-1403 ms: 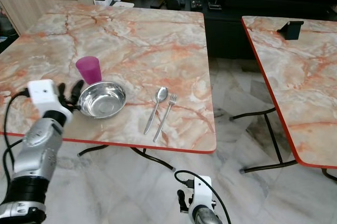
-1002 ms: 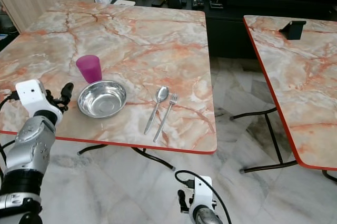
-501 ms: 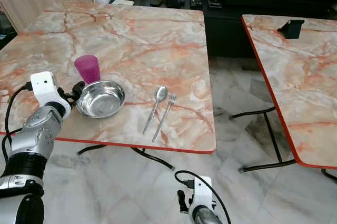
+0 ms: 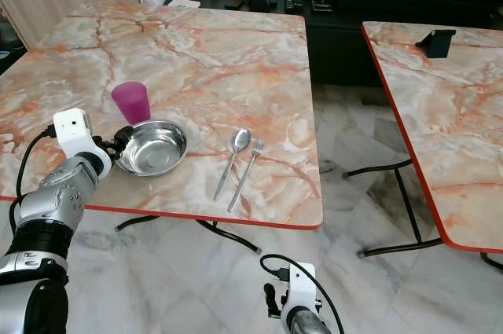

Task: Setting the table

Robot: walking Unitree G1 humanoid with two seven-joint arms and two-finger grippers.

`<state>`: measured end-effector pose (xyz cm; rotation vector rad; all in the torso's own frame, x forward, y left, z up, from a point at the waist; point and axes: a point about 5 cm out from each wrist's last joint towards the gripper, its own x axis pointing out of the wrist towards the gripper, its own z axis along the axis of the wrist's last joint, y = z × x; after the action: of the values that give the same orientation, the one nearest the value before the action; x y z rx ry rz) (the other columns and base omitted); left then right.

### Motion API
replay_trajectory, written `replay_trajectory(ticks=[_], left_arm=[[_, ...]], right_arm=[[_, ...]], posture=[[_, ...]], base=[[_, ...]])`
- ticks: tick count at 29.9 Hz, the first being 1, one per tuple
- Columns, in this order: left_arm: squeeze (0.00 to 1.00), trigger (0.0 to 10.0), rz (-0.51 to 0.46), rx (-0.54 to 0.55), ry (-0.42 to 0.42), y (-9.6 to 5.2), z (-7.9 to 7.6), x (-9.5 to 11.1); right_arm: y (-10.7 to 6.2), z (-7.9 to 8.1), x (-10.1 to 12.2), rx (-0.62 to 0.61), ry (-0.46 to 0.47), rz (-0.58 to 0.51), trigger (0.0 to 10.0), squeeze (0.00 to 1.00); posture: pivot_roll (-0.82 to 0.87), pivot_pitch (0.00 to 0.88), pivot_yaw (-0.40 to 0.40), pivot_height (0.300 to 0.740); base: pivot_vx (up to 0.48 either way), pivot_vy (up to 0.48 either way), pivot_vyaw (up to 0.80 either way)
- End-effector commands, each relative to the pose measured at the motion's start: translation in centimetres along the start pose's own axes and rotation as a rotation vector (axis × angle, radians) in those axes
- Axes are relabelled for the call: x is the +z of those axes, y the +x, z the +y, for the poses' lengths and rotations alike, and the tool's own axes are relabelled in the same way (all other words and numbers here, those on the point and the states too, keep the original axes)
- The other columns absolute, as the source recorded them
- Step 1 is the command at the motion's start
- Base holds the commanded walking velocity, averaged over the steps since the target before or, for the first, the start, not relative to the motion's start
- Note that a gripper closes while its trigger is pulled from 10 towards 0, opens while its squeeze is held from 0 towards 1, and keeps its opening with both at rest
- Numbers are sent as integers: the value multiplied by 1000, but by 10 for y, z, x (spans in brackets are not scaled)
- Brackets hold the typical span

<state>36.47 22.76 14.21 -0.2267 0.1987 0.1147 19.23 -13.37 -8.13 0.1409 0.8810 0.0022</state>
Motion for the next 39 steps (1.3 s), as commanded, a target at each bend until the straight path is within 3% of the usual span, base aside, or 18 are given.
replay_trajectory(ticks=[1,24,25,26,39], left_arm=[[0,10000,21,1,-1,1,-1,-1],[0,10000,178,-86,40,-1,-14,-21],[0,4353,178,-85,40,-1,-14,-21],[0,0,177,-85,39,-1,-14,-21],[0,0,172,-86,47,-2,-13,-19]], right_arm=[[0,0,-2,-3,17,8,10000,0],[-1,1,-3,-4,23,10,10000,0],[-1,1,-3,-4,23,10,10000,0],[-1,1,-3,-5,24,10,10000,0],[0,0,-3,-6,20,11,10000,0]], posture=[[16,46,-29,740],[18,37,-23,740],[20,38,-24,740],[20,38,-24,740],[20,42,-26,740]], base=[[0,0,0],[0,0,0],[0,0,0],[0,0,0],[0,0,0]])
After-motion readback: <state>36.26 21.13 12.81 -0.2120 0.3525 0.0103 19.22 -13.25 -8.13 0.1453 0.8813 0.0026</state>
